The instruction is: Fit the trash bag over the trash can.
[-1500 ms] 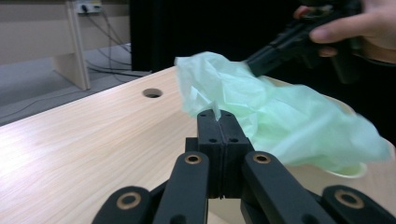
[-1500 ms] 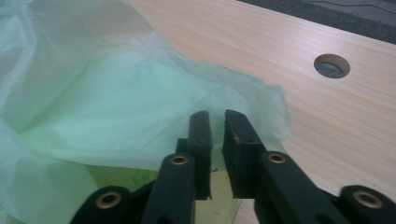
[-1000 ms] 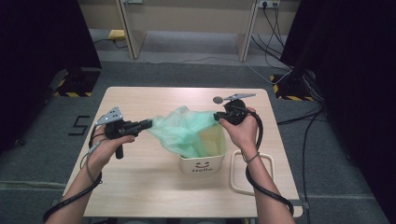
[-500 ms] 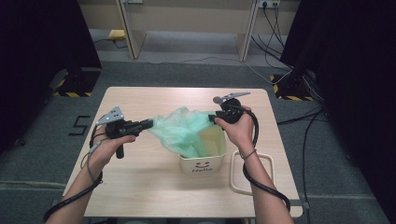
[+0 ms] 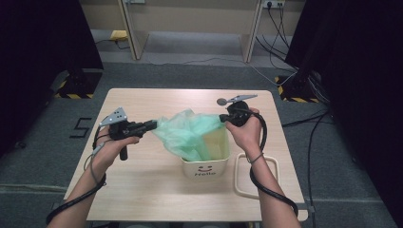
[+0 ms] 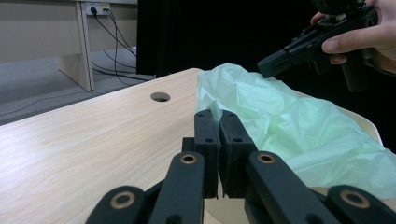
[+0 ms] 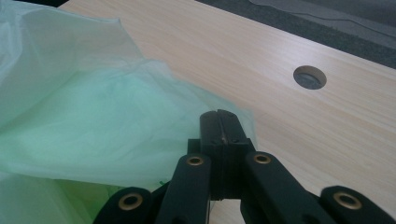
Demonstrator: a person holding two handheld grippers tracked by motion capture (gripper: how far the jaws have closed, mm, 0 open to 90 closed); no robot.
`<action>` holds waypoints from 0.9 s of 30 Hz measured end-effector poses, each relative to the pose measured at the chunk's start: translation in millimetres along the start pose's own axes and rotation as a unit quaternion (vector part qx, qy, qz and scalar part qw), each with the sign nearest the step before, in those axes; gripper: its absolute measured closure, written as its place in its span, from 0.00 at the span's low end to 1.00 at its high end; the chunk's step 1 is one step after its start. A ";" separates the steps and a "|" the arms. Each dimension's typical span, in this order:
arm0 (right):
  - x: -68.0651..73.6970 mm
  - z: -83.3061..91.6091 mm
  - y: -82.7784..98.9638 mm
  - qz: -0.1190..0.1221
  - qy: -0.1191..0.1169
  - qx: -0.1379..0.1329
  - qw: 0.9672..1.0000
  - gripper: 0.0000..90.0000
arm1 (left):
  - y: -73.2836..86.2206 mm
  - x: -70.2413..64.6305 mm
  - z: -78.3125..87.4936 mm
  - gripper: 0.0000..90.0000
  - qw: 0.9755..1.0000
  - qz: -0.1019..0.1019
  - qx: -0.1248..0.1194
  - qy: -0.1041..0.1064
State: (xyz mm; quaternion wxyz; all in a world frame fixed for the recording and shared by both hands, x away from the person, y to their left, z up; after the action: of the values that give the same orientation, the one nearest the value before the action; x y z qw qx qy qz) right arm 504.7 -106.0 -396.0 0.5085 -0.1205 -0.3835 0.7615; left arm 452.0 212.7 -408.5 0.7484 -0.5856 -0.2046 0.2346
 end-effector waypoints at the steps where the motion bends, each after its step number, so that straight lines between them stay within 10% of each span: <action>1: -1.1 0.6 0.2 -0.001 0.001 0.001 1.000 1.00 | -0.9 -0.1 -0.4 0.96 1.000 0.000 -0.002 -0.001; 17: -9.6 59.9 18.0 0.018 -0.010 -0.022 1.000 1.00 | -4.3 -12.5 -5.4 0.94 0.999 0.008 -0.025 0.022; 27: -10.6 26.8 3.0 0.003 -0.021 -0.026 0.999 0.74 | -2.2 -6.8 -6.3 0.94 1.000 0.015 -0.020 0.012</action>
State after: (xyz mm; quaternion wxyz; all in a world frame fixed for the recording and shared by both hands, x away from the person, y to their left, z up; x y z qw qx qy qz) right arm 492.1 -128.1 -382.2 0.4950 -0.1187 -0.4137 0.7548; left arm 450.5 203.3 -408.0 0.7353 -0.6062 -0.1913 0.2349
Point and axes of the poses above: each handheld gripper's, and its own axes: z roughly backward along the jaws, y roughly out of its underside, x roughly to its left, the point moved 5 cm from there along -z, roughly forward along the jaws, and after that the axes turned 12 degrees about -z, right-handed, at the moved point
